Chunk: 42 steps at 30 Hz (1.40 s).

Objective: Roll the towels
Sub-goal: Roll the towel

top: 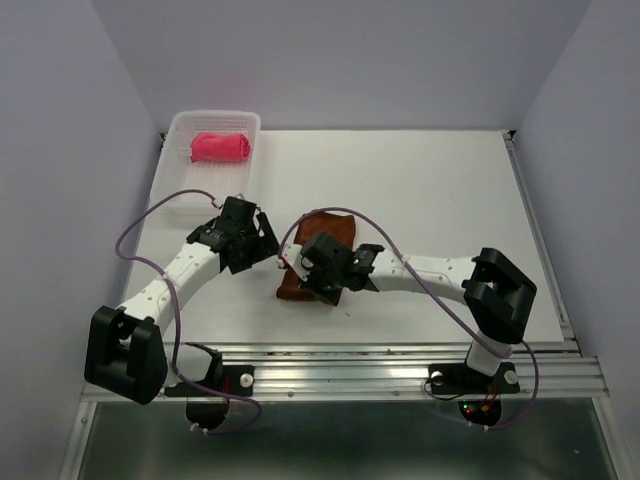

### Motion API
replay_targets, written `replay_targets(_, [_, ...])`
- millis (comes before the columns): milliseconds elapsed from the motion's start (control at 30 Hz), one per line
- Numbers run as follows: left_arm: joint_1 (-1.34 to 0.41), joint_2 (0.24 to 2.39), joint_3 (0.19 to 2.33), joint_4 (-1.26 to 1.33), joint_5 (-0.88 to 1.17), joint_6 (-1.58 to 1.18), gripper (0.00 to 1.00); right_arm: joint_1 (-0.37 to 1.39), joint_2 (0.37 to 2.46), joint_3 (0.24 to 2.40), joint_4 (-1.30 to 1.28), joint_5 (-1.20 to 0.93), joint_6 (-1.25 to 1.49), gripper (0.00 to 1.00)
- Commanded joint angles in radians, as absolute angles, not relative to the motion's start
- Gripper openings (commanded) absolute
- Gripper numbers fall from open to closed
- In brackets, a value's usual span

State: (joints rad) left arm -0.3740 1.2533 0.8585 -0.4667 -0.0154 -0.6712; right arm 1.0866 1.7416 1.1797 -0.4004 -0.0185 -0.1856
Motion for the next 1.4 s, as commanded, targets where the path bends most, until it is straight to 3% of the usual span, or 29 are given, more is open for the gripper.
replay_targets(0, [-0.353, 1.221, 0.887, -0.494, 0.027, -0.631, 0.90, 1.000, 1.743, 1.249, -0.439, -0.232, -0.149, 0.16])
replay_targets(367, [-0.347, 1.203, 0.867, -0.460, 0.185, -0.499, 0.90, 0.789, 1.882, 1.348, -0.471, -0.604, -0.071, 0.17])
replay_targets(500, [-0.348, 1.180, 0.799, -0.408, 0.258, -0.491, 0.90, 0.758, 1.953, 1.402, -0.526, -0.635, -0.081, 0.17])
replay_targets(600, [-0.374, 1.129, 0.718, -0.296, 0.345, -0.514, 0.99, 0.738, 1.986, 1.422, -0.540, -0.629, -0.071, 0.17])
replay_targets(667, [-0.390, 1.109, 0.667, -0.230, 0.373, -0.538, 0.99, 0.710, 1.996, 1.430, -0.545, -0.629, -0.058, 0.18])
replay_targets(900, [-0.410, 1.155, 0.611, -0.170, 0.324, -0.607, 0.99, 0.701, 2.013, 1.442, -0.558, -0.667, -0.083, 0.24])
replay_targets(1067, [-0.410, 1.223, 0.614, -0.143, 0.195, -0.644, 0.97, 0.701, 2.013, 1.433, -0.571, -0.663, -0.103, 0.26])
replay_targets(1367, [-0.408, 1.310, 0.586, -0.028, 0.229, -0.652, 0.82, 0.692, 2.013, 1.436, -0.566, -0.591, -0.089, 0.36])
